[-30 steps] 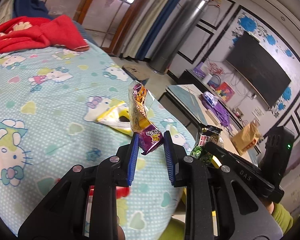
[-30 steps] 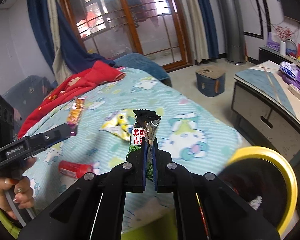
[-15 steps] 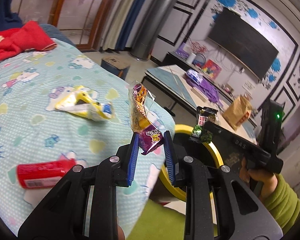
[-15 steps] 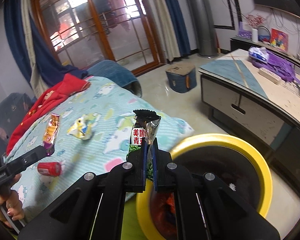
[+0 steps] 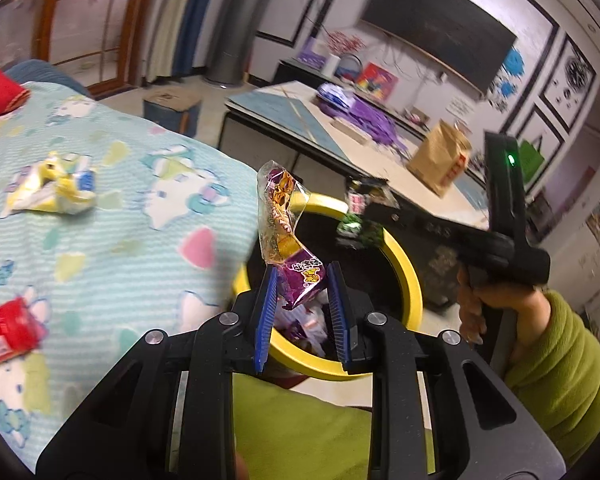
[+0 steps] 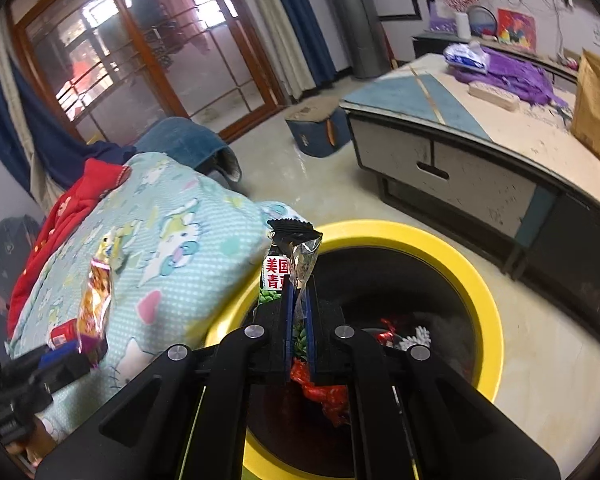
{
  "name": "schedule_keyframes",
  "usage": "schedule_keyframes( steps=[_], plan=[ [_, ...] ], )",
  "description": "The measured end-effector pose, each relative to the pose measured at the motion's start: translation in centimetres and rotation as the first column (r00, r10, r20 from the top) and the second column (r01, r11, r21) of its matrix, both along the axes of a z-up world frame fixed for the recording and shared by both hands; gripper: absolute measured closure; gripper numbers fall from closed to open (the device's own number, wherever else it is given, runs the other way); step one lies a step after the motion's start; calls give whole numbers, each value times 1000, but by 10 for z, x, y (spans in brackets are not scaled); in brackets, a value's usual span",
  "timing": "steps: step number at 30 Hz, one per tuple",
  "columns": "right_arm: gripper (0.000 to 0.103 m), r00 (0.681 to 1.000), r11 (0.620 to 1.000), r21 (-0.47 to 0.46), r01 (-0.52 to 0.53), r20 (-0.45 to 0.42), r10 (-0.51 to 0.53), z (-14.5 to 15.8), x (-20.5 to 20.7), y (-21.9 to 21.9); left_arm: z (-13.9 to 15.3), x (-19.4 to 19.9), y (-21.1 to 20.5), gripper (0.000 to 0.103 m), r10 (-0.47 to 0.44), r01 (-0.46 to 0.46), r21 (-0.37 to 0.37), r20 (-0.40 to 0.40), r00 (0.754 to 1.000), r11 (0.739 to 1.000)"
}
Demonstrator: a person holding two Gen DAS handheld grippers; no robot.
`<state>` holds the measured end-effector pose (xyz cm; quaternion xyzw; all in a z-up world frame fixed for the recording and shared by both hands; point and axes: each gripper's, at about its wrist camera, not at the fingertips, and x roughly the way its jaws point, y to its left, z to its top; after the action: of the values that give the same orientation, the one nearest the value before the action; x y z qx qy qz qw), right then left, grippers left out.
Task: Collect trash
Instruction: 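Open both tools to drop the wrapper and snack packet into the bin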
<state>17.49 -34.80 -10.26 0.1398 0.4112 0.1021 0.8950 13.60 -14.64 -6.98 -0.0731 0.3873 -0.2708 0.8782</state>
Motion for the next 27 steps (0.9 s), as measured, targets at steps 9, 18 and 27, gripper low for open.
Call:
schedule_keyframes(
  steps=[9,18,27],
  plan=[
    [95,997,996,52,67,-42,-65,-12,0,-31,-23,8,-42,84,-104,106,72,-35,994,992],
    [73,993,991,75,111,-46,-108,-15,0,-44,-29,19,-49,47,-101,103,66,-34,994,992],
    [58,998,997,42,64,15,-65,-2,-3,-20,-13,17,-8,23,47,-49,36,30,998,998]
  ],
)
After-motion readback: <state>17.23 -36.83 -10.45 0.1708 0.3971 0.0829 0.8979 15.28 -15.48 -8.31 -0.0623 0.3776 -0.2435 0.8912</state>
